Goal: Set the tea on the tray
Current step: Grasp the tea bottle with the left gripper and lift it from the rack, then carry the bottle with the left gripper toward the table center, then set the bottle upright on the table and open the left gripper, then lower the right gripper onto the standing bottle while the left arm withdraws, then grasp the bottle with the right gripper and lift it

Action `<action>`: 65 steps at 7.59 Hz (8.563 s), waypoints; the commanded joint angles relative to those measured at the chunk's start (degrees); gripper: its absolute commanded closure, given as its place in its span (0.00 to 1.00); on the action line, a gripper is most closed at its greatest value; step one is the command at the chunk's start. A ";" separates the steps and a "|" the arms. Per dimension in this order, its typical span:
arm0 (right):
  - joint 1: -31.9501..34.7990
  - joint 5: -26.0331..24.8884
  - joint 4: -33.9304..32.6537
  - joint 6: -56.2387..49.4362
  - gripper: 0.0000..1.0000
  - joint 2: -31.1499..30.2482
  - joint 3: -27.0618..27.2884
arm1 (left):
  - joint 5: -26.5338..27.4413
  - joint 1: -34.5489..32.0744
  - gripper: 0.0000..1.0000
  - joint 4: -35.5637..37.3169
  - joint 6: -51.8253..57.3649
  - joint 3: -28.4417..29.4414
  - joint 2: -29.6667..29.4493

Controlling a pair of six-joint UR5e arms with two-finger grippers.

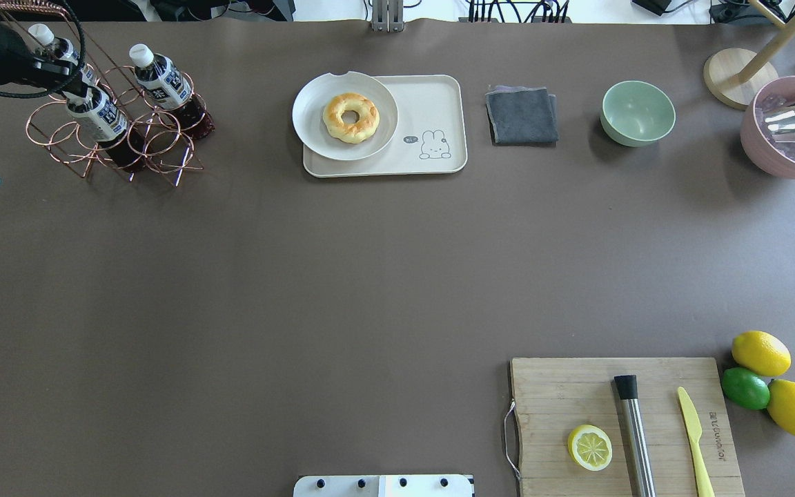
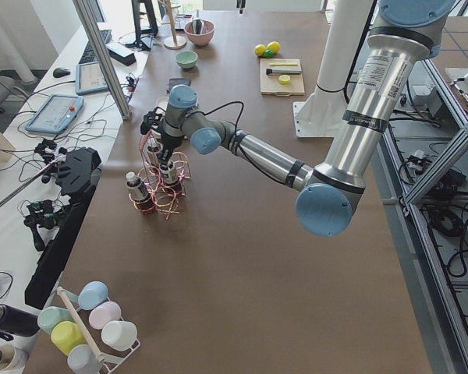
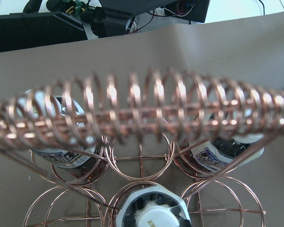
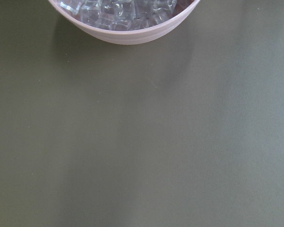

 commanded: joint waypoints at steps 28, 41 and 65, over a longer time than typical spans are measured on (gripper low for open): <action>-17.31 1.91 -0.09 35.18 0.00 5.36 18.36 | 31.01 43.74 1.00 45.20 -46.04 -12.95 -32.47; -41.19 -6.79 -23.85 80.00 0.02 39.52 29.96 | 10.49 22.43 0.07 39.87 -22.79 -22.35 -17.83; -53.65 -32.57 -43.42 68.71 1.00 63.02 15.37 | -8.08 -8.69 0.04 22.61 14.54 -25.52 18.93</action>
